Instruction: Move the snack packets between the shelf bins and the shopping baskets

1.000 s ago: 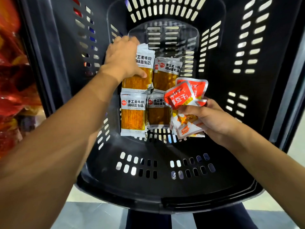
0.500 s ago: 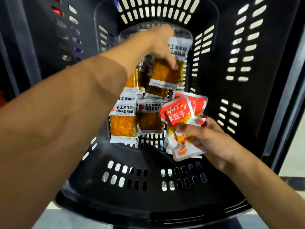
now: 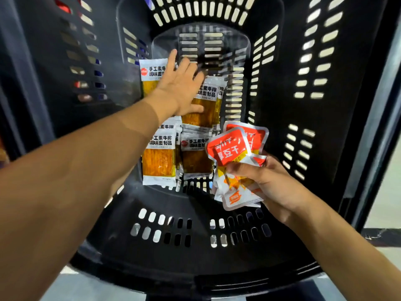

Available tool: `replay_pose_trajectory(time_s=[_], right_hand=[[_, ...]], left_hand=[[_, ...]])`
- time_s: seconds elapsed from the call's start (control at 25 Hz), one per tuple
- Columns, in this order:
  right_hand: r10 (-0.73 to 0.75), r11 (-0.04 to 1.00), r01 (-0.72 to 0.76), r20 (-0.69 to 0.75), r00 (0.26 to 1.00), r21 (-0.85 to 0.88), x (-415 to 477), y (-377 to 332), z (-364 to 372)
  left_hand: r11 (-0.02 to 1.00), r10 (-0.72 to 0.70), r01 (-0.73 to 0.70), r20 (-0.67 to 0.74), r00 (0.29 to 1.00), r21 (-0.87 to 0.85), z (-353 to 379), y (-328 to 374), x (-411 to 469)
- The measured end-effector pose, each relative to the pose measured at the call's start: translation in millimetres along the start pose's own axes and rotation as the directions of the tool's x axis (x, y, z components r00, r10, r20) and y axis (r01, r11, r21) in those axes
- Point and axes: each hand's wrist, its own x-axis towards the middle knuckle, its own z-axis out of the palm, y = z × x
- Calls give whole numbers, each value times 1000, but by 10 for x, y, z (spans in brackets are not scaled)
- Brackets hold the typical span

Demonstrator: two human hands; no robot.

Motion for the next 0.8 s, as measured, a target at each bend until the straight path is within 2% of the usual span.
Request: replay_pose_trajectory(time_s=[0.12, 0.16, 0.28, 0.4, 0.52, 0.6, 0.68, 0.8], right_hand=[[-35, 999, 35, -7, 999, -8, -81, -32, 25], [-49, 999, 49, -9, 999, 1, -142, -48, 45], [-84, 996, 84, 2, 996, 14, -579, -141, 100], [-119, 993, 119, 7, 993, 14, -1364, -243, 105], [-148, 989, 147, -38, 988, -6, -2192, -227, 97], [-196, 980, 198, -69, 978, 16, -2800, -140, 142], [-269, 958, 276, -96, 958, 74, -3361, 59, 205], [-343, 899, 376, -173, 923, 226, -4051, 577, 214]], left_hand=[[953, -109, 81, -82, 991, -292, -55, 93, -384], [890, -181, 126, -86, 980, -439, -106, 133, -579], [580, -402, 240, -17, 915, -779, -416, 392, -1439], [346, -523, 302, 85, 848, -888, -854, 745, -2497], [213, -524, 277, 129, 842, -937, -1169, 1099, -3385], [183, -505, 259, 135, 853, -948, -1388, 1292, -3873], [201, -461, 210, 96, 882, -957, -1575, 1443, -4257], [319, -337, 93, -21, 941, -943, -1877, 1616, -4658]])
